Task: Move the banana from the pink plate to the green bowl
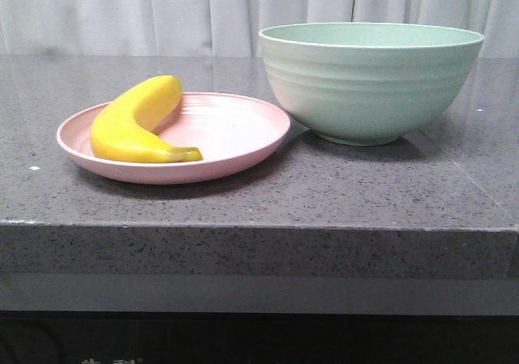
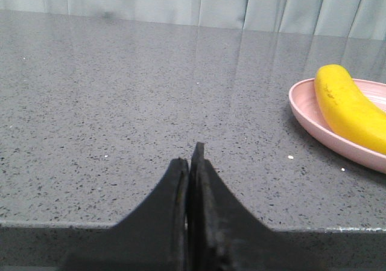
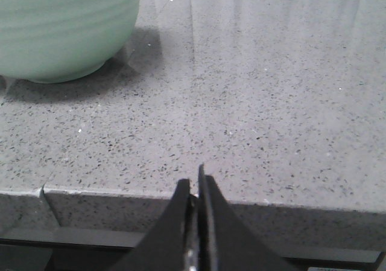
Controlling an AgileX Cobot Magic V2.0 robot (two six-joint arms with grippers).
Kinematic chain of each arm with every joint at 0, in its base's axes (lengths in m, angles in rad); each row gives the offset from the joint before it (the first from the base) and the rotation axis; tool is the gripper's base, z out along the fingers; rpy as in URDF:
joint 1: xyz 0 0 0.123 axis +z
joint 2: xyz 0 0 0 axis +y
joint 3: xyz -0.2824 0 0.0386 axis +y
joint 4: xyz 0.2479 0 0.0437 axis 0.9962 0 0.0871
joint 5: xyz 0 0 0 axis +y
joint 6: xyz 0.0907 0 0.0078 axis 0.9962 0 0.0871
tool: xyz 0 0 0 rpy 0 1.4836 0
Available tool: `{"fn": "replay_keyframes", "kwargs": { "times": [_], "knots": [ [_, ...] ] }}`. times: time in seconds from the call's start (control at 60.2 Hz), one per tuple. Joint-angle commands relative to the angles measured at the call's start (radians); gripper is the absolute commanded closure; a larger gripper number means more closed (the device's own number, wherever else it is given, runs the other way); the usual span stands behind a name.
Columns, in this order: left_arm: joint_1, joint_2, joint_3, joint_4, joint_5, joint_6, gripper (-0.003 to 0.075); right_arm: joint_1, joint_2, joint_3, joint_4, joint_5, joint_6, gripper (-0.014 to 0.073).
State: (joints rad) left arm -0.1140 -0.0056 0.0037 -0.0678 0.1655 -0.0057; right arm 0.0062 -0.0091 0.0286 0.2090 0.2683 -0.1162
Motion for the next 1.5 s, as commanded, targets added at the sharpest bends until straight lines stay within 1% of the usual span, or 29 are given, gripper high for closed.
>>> {"fn": "replay_keyframes", "kwargs": {
  "times": [0.0, 0.914, 1.197, 1.28, 1.38, 1.48],
  "knots": [
    [0.002, -0.020, 0.004, -0.007, -0.077, -0.005, 0.0738, -0.005, -0.023, -0.005, 0.004, -0.086, -0.008, 0.0662],
    [0.002, -0.020, 0.004, -0.007, -0.077, -0.005, 0.0738, -0.005, -0.023, -0.005, 0.004, -0.087, -0.008, 0.0662],
    [0.002, -0.020, 0.004, -0.007, -0.091, -0.005, 0.0738, -0.005, -0.023, -0.005, 0.005, -0.182, -0.008, 0.0662],
    [0.002, -0.020, 0.004, -0.007, -0.125, -0.005, 0.0738, -0.005, -0.023, -0.005, 0.005, -0.187, -0.008, 0.0662],
    [0.002, -0.020, -0.028, -0.009, -0.154, -0.009, 0.0738, -0.005, -0.023, -0.020, 0.005, -0.184, -0.008, 0.0662],
    [0.002, 0.000, -0.108, -0.011, -0.110, -0.009, 0.0738, -0.005, -0.021, -0.077, 0.005, -0.137, -0.008, 0.0662]
  ]
}}
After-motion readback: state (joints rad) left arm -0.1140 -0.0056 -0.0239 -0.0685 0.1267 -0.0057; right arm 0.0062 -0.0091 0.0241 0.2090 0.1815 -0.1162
